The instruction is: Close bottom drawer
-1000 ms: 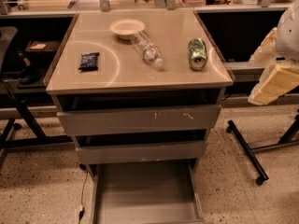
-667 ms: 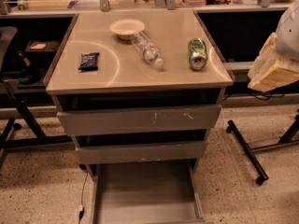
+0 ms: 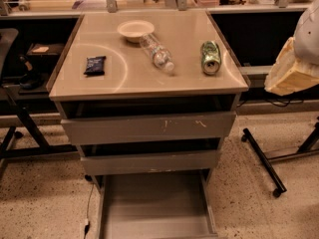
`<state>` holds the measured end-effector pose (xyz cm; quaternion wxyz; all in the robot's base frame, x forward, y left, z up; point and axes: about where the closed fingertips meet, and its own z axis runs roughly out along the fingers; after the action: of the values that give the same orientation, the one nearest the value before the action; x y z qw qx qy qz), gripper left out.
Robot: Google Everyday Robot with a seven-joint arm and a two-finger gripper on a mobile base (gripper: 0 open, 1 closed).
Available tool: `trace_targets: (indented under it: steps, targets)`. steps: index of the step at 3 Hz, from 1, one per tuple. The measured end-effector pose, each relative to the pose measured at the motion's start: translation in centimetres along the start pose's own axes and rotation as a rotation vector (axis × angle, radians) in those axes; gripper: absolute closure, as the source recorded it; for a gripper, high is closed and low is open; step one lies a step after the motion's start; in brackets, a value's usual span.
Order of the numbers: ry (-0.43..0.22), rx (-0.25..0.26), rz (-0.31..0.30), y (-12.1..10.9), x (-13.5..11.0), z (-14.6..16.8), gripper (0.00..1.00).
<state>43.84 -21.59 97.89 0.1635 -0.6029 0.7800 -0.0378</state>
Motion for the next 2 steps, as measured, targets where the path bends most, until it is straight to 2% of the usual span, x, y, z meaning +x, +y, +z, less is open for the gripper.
trace_targets:
  steps: [1, 2]
  targets:
    - [0.0, 0.0, 0.0, 0.0, 0.0, 0.0, 1.0]
    - [-0.001, -0.033, 0.022, 2.2, 1.0, 2.1, 1.0]
